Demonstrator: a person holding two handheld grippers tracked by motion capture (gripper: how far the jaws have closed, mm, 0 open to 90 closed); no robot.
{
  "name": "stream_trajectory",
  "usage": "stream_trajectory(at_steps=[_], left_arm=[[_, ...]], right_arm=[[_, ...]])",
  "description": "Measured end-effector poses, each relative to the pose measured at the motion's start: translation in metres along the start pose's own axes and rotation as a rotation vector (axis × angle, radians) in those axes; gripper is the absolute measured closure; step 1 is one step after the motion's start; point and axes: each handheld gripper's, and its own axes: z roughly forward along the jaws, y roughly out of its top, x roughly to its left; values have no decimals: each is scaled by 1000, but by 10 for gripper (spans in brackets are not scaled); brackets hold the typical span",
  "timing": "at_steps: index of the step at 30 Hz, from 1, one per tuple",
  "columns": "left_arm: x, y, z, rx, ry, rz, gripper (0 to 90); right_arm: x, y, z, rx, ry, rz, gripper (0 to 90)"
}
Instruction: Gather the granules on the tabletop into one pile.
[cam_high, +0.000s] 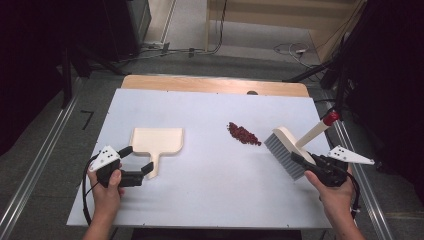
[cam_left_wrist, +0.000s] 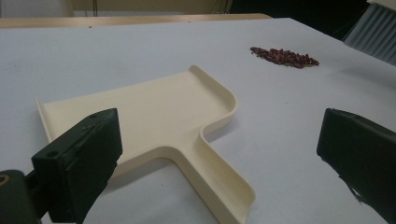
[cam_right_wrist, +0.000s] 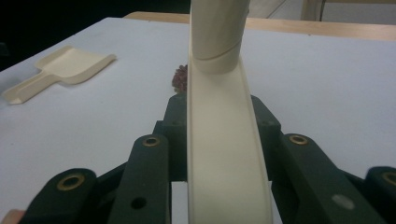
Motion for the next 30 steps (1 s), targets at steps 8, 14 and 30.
stream_trajectory(at_steps=[8, 14, 30], left_arm=[[0, 0, -2, 1, 0, 11, 6], [0, 0, -1, 3, -1, 16, 6], [-2, 0, -1, -12, -32, 30, 5]], right_arm=[[-19, -8, -2, -4, -66, 56, 655], [-26, -12, -2, -16, -102, 79, 654], [-27, -15, 3, -5, -112, 96, 654]])
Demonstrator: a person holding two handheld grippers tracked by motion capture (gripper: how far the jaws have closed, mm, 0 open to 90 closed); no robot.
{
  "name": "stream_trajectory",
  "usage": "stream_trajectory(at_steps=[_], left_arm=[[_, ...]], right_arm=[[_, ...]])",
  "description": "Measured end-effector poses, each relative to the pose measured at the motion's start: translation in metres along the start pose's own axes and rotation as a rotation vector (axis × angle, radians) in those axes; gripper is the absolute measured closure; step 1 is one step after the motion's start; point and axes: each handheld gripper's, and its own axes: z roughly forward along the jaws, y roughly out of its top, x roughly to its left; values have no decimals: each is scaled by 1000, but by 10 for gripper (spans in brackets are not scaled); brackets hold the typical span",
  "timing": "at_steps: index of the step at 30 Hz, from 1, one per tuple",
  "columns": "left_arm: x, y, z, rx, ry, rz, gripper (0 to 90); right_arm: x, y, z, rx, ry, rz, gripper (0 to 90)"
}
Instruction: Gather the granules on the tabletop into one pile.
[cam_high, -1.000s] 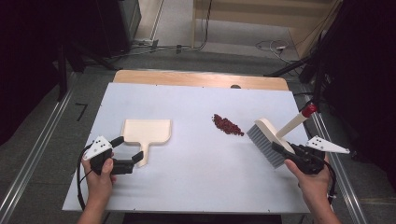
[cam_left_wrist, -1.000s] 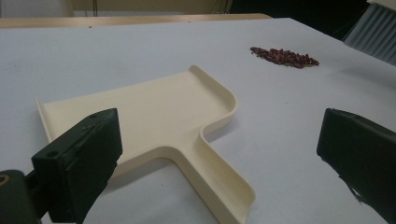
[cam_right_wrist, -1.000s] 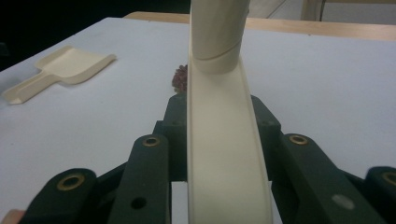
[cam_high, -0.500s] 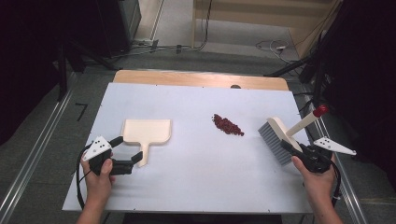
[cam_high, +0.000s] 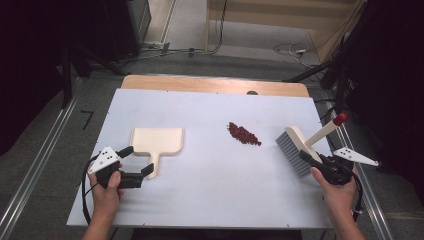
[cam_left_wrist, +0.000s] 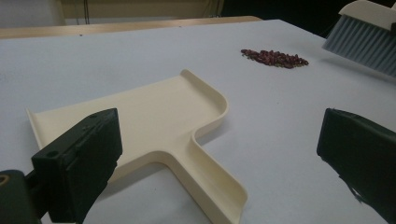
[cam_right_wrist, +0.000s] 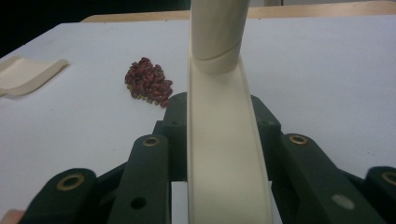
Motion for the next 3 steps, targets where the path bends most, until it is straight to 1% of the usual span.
stream_trajectory(at_steps=[3], left_arm=[[0, -1, 0, 4, 0, -1, 5]], right_arm=[[-2, 1, 0, -7, -2, 9, 654]])
